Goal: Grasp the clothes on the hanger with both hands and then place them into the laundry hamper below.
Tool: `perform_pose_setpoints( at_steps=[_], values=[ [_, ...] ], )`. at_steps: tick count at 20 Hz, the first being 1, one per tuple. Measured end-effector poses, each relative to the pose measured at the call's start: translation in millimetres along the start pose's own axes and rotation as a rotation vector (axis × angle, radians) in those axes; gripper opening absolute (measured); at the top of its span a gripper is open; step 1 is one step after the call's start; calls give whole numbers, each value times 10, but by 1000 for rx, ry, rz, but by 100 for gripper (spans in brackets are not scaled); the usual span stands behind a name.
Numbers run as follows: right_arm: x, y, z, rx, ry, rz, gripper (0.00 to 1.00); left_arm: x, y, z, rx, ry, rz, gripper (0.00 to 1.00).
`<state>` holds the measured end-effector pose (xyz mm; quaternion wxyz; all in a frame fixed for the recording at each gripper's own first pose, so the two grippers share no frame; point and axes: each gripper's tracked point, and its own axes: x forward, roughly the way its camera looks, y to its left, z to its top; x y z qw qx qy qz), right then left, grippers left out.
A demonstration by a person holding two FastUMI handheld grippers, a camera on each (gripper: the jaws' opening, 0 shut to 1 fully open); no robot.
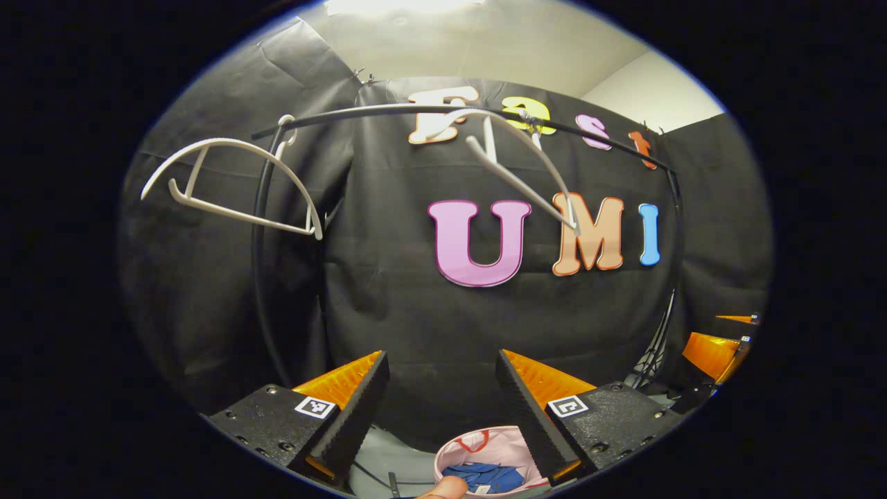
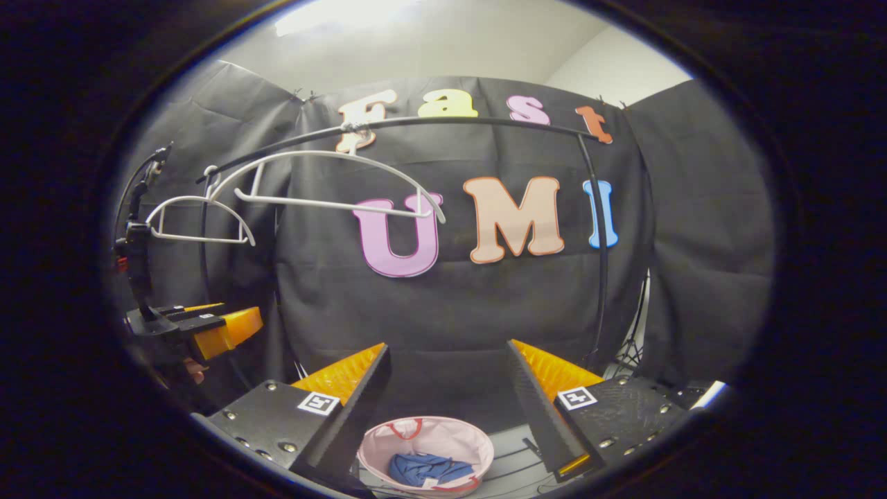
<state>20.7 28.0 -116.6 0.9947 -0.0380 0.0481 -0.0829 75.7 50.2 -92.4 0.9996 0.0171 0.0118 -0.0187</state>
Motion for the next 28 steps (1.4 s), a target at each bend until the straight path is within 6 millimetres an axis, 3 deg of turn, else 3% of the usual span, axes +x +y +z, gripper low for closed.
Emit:
perform_pose_setpoints(
  at_steps=[1, 3, 6, 7, 8, 11, 12, 14, 15, 16, 17, 18, 23, 28],
  values=[
    [-29, 13, 59, -4, -19, 8, 94, -30, 19, 101, 6, -35, 5, 93],
    [-93, 44, 174, -3, -55, 26, 98, -83, 19, 307, 5, -107, 9, 93],
    [-205, 48, 345, 1, -118, 51, 94, -159, -113, 417, -12, -126, -32, 93],
    [-234, 31, 392, 4, -140, 57, 97, -187, -126, 442, -13, -126, -31, 93],
    [-259, -12, 433, 7, -159, 55, 100, -178, -124, 447, -6, -126, -27, 93],
    [-268, -159, 391, 11, -151, 35, 94, -196, -196, 424, -2, -118, -40, 93],
    [-274, -220, 375, 13, -148, 25, 100, -190, -222, 414, -9, -112, -51, 93],
    [-298, -321, 360, 22, -150, 4, 100, -176, -248, 386, -15, -99, -59, 93],
    [-300, -337, 354, 30, -150, 5, 100, -171, -260, 376, -15, -93, -59, 93],
    [-299, -345, 349, 38, -149, 8, 94, -163, -278, 357, -14, -83, -58, 93],
    [-305, -351, 321, 42, -147, 12, 98, -155, -290, 328, -14, -71, -60, 93],
    [-303, -363, 305, 41, -142, 12, 94, -146, -310, 295, -14, -57, -64, 93],
    [-300, -384, 242, 13, -122, 14, 100, -126, -332, 261, 9, -31, -60, 93],
    [-281, -344, 290, 46, -112, 51, 99, -125, -279, 198, 28, 9, -26, 92]
  ],
)
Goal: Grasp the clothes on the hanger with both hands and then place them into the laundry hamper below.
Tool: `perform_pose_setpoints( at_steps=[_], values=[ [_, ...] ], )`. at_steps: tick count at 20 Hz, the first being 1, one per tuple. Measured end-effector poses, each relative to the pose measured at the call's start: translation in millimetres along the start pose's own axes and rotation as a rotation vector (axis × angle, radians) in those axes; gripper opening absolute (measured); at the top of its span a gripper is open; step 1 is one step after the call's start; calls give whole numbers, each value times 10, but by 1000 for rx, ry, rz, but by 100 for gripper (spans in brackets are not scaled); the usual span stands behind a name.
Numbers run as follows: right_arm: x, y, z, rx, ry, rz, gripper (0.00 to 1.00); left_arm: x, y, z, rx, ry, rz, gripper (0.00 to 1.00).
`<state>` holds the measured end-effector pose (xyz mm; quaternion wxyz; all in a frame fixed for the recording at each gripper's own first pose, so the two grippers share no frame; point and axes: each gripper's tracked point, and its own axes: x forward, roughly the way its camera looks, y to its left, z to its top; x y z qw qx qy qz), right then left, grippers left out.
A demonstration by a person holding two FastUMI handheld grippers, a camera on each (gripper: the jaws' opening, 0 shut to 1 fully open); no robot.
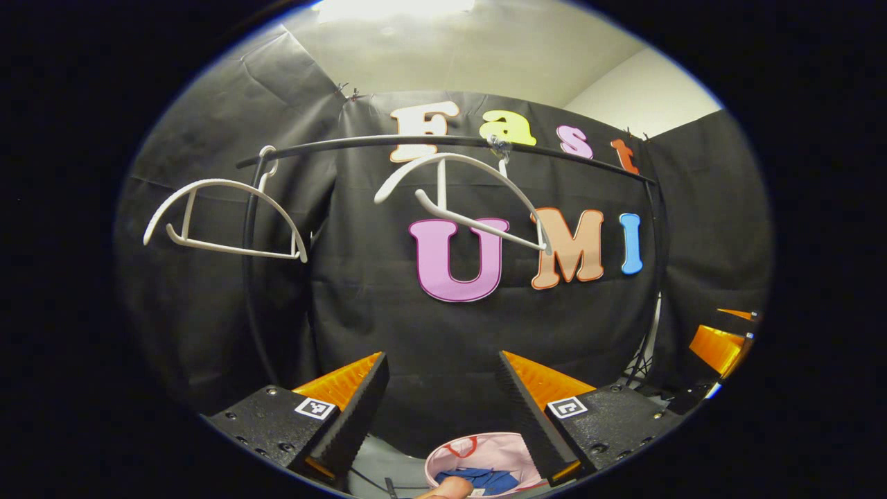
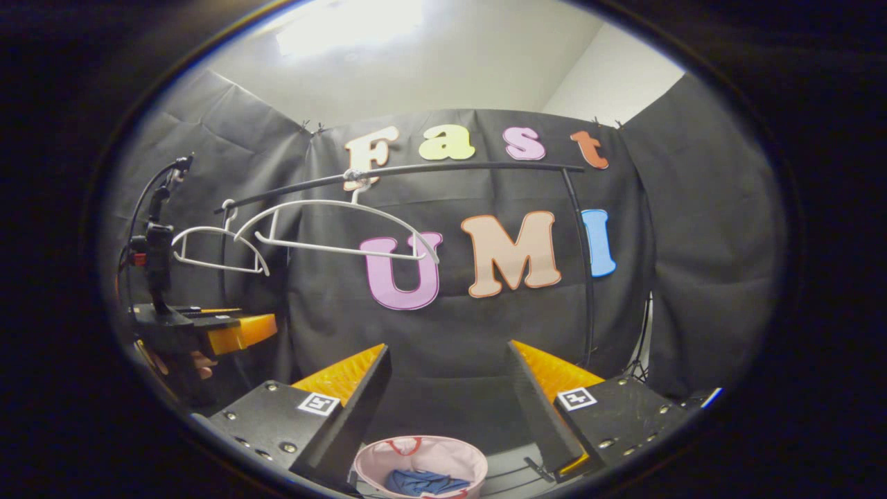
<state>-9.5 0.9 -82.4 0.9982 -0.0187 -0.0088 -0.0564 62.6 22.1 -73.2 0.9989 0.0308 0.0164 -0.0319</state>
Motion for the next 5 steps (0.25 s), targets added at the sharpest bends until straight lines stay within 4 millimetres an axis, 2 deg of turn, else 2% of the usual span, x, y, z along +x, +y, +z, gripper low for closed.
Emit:
perform_pose_setpoints(
  at_steps=[5],
  values=[
    [-19, -120, 67, -1, -16, -6, 99, -5, 2, -5, 10, 20, 32, 93]
  ],
)
